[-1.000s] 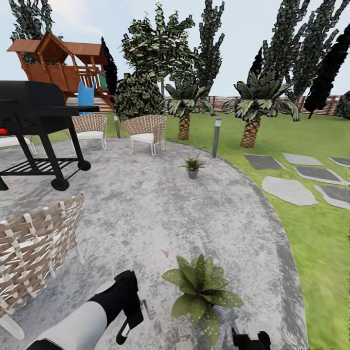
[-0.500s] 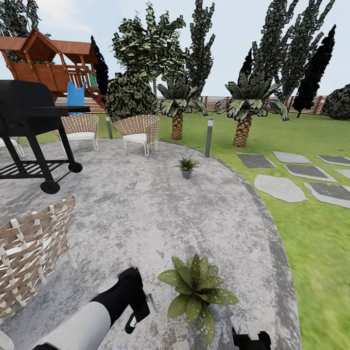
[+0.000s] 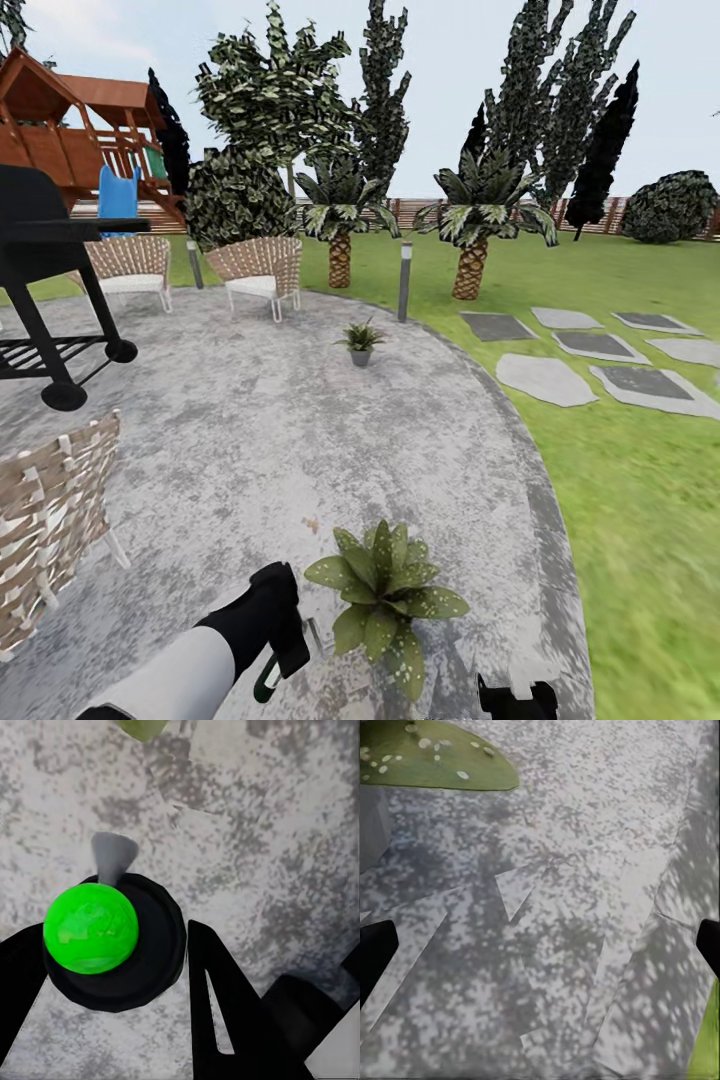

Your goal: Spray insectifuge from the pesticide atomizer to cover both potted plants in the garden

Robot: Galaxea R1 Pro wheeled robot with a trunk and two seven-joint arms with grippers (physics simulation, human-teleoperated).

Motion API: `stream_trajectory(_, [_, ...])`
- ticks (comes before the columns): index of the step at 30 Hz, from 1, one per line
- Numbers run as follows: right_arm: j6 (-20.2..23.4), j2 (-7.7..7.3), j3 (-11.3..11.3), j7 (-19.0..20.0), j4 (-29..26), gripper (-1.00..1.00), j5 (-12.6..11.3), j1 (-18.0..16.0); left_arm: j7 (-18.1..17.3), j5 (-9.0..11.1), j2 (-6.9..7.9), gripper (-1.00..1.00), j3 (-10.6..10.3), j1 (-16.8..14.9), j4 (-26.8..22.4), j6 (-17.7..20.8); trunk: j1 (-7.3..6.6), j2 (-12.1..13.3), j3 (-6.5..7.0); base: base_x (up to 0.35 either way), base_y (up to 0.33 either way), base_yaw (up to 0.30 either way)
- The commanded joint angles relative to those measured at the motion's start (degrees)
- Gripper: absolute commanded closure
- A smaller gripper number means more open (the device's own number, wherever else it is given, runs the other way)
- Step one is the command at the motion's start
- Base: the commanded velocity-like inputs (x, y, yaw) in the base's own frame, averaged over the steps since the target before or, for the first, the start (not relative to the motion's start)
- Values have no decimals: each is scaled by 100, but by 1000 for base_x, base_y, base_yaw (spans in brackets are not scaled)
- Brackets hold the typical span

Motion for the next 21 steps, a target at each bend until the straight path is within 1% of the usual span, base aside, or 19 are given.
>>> stream_trajectory(1, [-13, -1, 48, -27, 5, -100, -28, -4, -45, -38, 23, 100, -7, 2, -11, 22, -1, -2, -5, 0, 0, -291])
stream_trajectory(3, [-13, -1, 48, -27, 5, -100, -28, -4, -45, -45, 115, 100, -5, 11, -10, 18, -1, -2, -5, 0, 0, -271])
stream_trajectory(5, [-13, -1, 48, -27, 5, -100, -28, -4, -51, -17, 329, 100, -4, 34, -3, 17, -1, -2, -5, 0, 0, -120])
stream_trajectory(7, [-13, -1, 48, -27, 5, -100, -28, -4, -48, 1, 492, 100, -4, 39, -5, 14, -1, -2, -5, 0, 0, -32])
stream_trajectory(8, [-13, -1, 48, -27, 5, -100, -28, -4, -41, 0, 521, 100, -13, 40, -8, 1, -1, -2, -5, 0, 0, -6])
stream_trajectory(11, [-13, -1, 48, -27, 5, -100, -28, -4, 54, 1, 510, 100, 0, 35, -80, -102, -1, -2, -5, 0, 0, -1])
stream_trajectory(12, [-13, -1, 48, -27, 5, -100, -28, -4, 82, 10, 494, 100, 11, 33, -91, -204, -1, -2, -5, 0, 0, 0])
stream_trajectory(13, [-13, -1, 48, -27, 5, -100, -28, -4, 143, 117, 469, 100, 43, 32, -85, -443, -1, -2, -5, 0, 0, 0])
stream_trajectory(15, [-13, -1, 48, -27, 5, -100, -28, -4, 318, 498, 459, 100, 144, 31, -57, -564, -1, -2, -5, 0, 0, 0])
stream_trajectory(17, [-13, -1, 48, -27, 6, -100, -28, -4, 715, 890, 454, 100, 176, 31, -24, -577, -1, -2, -5, 0, 0, 0])
stream_trajectory(18, [-13, -1, 48, -27, 8, -100, -28, -4, 948, 1051, 420, 100, 174, 36, 17, -569, -1, -2, -5, 0, 0, 0])
stream_trajectory(19, [-13, -1, 48, -27, 8, -100, -28, -4, 1062, 1100, 352, 100, 160, 38, 207, -560, -1, -2, -5, 0, 0, 0])
stream_trajectory(21, [-13, -1, 48, -27, 7, -100, -28, -4, 1119, 1088, 297, 100, 144, 38, 462, -556, -1, -2, -5, 0, 0, 0])
